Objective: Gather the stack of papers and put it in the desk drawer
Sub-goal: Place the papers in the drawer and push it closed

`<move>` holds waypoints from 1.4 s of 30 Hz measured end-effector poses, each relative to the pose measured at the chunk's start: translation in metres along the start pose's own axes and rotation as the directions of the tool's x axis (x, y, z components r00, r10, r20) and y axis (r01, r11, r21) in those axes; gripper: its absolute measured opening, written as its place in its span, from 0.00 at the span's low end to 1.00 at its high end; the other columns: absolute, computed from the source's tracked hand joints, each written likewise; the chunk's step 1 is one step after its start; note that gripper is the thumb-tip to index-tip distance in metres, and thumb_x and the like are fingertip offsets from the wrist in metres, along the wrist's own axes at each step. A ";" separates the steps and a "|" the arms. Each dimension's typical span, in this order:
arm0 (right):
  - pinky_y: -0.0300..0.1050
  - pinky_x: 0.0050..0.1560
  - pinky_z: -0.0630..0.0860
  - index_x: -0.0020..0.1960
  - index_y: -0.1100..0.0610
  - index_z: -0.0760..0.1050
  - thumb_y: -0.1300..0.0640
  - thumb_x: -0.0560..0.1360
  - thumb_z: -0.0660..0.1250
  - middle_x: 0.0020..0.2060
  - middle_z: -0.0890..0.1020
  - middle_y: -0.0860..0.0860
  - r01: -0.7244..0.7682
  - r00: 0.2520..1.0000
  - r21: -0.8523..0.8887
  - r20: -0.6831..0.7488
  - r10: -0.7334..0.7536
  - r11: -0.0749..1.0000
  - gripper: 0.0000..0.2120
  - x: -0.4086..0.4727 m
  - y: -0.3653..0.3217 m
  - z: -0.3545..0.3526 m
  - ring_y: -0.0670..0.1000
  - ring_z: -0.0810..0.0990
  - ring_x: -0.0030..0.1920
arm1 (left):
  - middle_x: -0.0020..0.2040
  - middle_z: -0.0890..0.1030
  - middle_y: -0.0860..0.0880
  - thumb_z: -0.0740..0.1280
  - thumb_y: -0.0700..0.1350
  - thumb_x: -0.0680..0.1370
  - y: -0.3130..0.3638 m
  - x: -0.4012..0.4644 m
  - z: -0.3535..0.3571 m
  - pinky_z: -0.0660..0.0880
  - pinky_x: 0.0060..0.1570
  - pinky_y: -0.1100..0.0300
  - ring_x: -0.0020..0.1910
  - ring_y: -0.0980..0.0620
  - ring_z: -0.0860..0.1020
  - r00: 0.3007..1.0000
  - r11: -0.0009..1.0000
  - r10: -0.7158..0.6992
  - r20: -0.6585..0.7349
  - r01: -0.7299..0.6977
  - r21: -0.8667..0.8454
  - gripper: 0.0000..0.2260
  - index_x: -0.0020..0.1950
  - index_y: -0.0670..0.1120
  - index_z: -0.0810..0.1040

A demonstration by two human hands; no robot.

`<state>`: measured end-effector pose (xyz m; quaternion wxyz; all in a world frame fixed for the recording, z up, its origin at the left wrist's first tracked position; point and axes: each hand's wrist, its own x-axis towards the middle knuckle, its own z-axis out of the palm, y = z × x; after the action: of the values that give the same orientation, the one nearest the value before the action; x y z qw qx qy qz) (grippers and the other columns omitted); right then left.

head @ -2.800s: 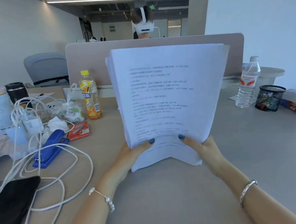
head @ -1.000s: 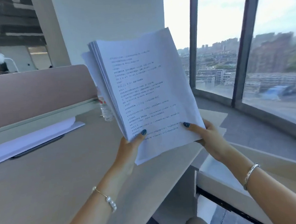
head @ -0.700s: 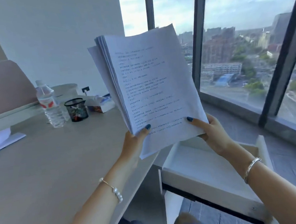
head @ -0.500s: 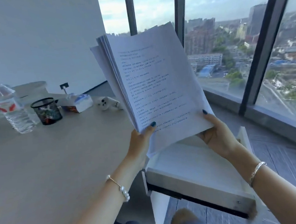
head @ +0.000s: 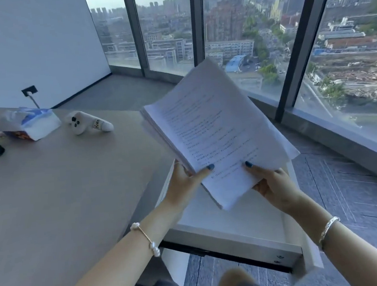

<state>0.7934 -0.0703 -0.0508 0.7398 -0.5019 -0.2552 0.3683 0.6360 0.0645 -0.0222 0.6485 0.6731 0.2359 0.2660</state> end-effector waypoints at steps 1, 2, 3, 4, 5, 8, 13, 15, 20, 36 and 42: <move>0.49 0.44 0.83 0.49 0.51 0.79 0.64 0.70 0.66 0.42 0.86 0.47 -0.008 1.000 -0.009 -0.010 0.007 1.000 0.12 0.002 -0.001 -0.007 0.49 0.84 0.45 | 0.54 0.79 0.51 0.71 0.42 0.72 0.004 0.009 -0.007 0.78 0.46 0.64 0.55 0.52 0.79 0.995 1.000 -0.020 -0.098 0.017 -0.023 0.23 0.64 0.44 0.67; 0.48 0.43 0.83 0.47 0.50 0.80 0.62 0.67 0.69 0.41 0.86 0.47 -0.018 1.000 -0.016 -0.012 0.018 1.000 0.11 0.004 -0.003 -0.014 0.48 0.84 0.44 | 0.52 0.78 0.50 0.71 0.43 0.71 0.009 0.018 -0.014 0.78 0.43 0.64 0.52 0.51 0.79 0.981 0.999 -0.030 -0.194 0.022 -0.045 0.24 0.63 0.44 0.64; 0.47 0.42 0.83 0.47 0.50 0.80 0.59 0.64 0.72 0.41 0.86 0.48 -0.038 0.999 -0.025 -0.011 0.038 0.999 0.12 0.005 -0.005 -0.023 0.48 0.84 0.44 | 0.50 0.78 0.50 0.71 0.42 0.71 0.013 0.029 -0.025 0.78 0.39 0.65 0.48 0.53 0.79 0.963 0.998 -0.021 -0.269 0.006 -0.056 0.25 0.62 0.46 0.63; 0.46 0.42 0.82 0.47 0.51 0.80 0.56 0.60 0.75 0.42 0.86 0.48 -0.067 0.998 -0.037 -0.004 0.067 0.997 0.16 0.007 -0.007 -0.033 0.49 0.85 0.45 | 0.48 0.78 0.51 0.72 0.42 0.71 0.016 0.039 -0.035 0.77 0.39 0.66 0.46 0.55 0.79 0.947 0.998 -0.001 -0.320 -0.017 -0.054 0.26 0.62 0.48 0.61; 0.45 0.42 0.82 0.49 0.52 0.80 0.53 0.55 0.79 0.44 0.86 0.49 -0.101 0.995 -0.053 -0.003 0.101 0.993 0.23 0.008 -0.009 -0.043 0.50 0.85 0.46 | 0.48 0.78 0.50 0.73 0.42 0.69 0.018 0.050 -0.045 0.78 0.42 0.64 0.45 0.54 0.79 0.938 0.999 0.020 -0.347 -0.033 -0.030 0.27 0.62 0.50 0.61; 0.45 0.44 0.82 0.49 0.55 0.82 0.49 0.46 0.83 0.48 0.86 0.53 -0.186 0.983 -0.112 -0.028 0.183 0.976 0.33 0.011 -0.015 -0.071 0.52 0.84 0.48 | 0.54 0.77 0.47 0.73 0.52 0.63 0.021 0.075 -0.063 0.73 0.54 0.57 0.51 0.51 0.77 0.939 0.973 0.107 -0.326 -0.032 0.227 0.34 0.65 0.53 0.62; 0.43 0.36 0.81 0.50 0.61 0.78 0.51 0.38 0.84 0.40 0.87 0.54 -0.323 0.946 -0.218 -0.072 0.315 0.921 0.42 0.013 -0.030 -0.107 0.52 0.85 0.39 | 0.64 0.75 0.49 0.69 0.60 0.67 0.025 0.092 -0.082 0.64 0.59 0.59 0.64 0.51 0.71 0.982 0.681 0.187 0.034 -0.154 0.716 0.31 0.66 0.52 0.67; 0.45 0.35 0.82 0.51 0.63 0.77 0.53 0.38 0.85 0.41 0.86 0.57 -0.403 0.914 -0.259 -0.063 0.401 0.878 0.43 0.016 -0.033 -0.115 0.54 0.85 0.40 | 0.67 0.73 0.49 0.68 0.60 0.69 0.019 0.093 -0.087 0.63 0.61 0.60 0.67 0.50 0.69 0.985 0.619 0.153 0.078 -0.157 0.769 0.29 0.67 0.52 0.67; 0.46 0.39 0.82 0.51 0.68 0.77 0.58 0.43 0.85 0.45 0.85 0.61 -0.520 0.828 -0.359 0.011 0.561 0.775 0.39 0.030 -0.022 -0.112 0.56 0.85 0.43 | 0.72 0.68 0.50 0.65 0.59 0.72 0.008 0.089 -0.088 0.58 0.68 0.57 0.71 0.51 0.63 0.991 0.593 0.092 0.101 -0.136 0.793 0.26 0.68 0.54 0.67; 0.39 0.40 0.76 0.60 0.60 0.75 0.57 0.69 0.73 0.54 0.82 0.61 -0.498 0.809 -0.688 -0.151 0.567 0.527 0.21 0.068 0.027 -0.067 0.53 0.80 0.48 | 0.71 0.69 0.52 0.64 0.60 0.73 0.007 0.086 -0.088 0.55 0.72 0.54 0.72 0.53 0.62 0.988 0.583 0.080 0.132 -0.154 0.798 0.24 0.67 0.54 0.68; 0.49 0.65 0.64 0.70 0.55 0.65 0.49 0.65 0.75 0.67 0.72 0.57 -0.167 0.986 -0.955 -0.158 0.056 0.244 0.37 0.040 0.017 -0.077 0.57 0.69 0.68 | 0.70 0.70 0.52 0.61 0.66 0.69 0.005 0.088 -0.091 0.58 0.70 0.56 0.71 0.53 0.64 0.988 0.583 0.075 0.138 -0.155 0.798 0.28 0.65 0.56 0.69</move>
<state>0.8705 -0.0772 -0.0947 0.2612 -0.8818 -0.3568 0.1638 0.6416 0.1909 -0.0112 0.2651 0.9184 0.2574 0.1415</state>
